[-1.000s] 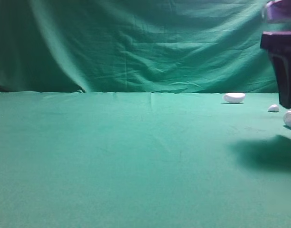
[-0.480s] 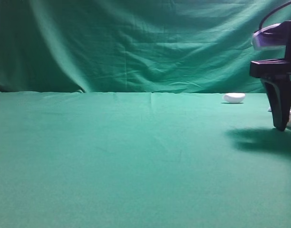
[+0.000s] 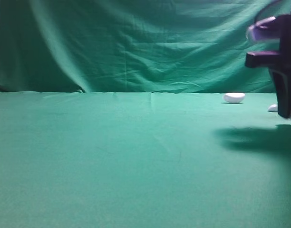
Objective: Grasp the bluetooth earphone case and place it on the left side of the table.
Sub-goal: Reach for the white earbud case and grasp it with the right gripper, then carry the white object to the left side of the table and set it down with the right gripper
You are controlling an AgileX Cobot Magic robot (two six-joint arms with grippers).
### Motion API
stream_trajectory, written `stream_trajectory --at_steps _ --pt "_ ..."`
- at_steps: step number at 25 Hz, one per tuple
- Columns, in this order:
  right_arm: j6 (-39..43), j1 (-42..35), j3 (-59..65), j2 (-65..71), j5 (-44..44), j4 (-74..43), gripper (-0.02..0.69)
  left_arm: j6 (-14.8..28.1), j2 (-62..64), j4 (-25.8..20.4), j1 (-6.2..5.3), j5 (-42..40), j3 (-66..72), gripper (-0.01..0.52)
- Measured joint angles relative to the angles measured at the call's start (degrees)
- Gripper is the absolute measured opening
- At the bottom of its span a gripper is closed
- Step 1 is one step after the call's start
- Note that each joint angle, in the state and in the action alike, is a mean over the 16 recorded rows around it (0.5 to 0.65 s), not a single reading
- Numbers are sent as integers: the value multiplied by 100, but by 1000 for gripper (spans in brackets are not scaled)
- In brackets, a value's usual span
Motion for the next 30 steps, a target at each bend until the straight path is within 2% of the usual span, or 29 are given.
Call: stream_trajectory --at_steps 11,20,25,30 --pt "-365 1705 -3022 1887 143 264 322 0 0 0 0 0 0 0" --pt "-381 2381 -4040 3361 -229 326 327 0 0 0 0 0 0 0" --pt "-378 2514 -4145 3664 -390 343 407 0 0 0 0 0 0 0" --pt "-289 2532 -4200 3515 -101 347 496 0 0 0 0 0 0 0"
